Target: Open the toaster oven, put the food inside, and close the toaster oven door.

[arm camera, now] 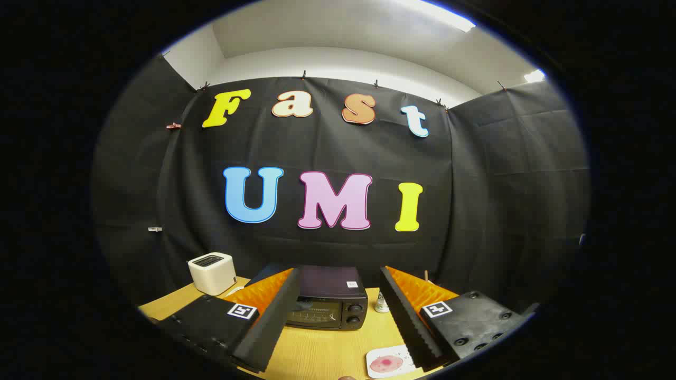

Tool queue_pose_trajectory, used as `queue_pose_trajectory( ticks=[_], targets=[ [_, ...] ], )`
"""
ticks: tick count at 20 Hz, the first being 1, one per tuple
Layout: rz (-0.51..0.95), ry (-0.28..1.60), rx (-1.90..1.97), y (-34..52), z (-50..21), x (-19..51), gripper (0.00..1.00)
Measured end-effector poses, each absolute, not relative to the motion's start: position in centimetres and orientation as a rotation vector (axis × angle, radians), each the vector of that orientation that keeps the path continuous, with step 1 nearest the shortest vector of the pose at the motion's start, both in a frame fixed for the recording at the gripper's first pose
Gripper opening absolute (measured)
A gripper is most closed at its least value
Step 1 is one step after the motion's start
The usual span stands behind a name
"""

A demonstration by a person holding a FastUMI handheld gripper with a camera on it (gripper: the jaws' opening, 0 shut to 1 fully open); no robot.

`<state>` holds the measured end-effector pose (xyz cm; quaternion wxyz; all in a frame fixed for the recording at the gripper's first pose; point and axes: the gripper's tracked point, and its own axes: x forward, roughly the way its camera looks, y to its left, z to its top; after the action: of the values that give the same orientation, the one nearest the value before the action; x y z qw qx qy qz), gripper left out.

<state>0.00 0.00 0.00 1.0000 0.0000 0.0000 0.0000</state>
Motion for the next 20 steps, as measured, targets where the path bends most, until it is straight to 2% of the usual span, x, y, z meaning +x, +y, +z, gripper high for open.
queue_pose_trajectory(
  ticks=[20],
  targets=[
    [0.002, 0.027, -0.003, -0.7, -1.1, 0.0, 0.98]
  ],
)
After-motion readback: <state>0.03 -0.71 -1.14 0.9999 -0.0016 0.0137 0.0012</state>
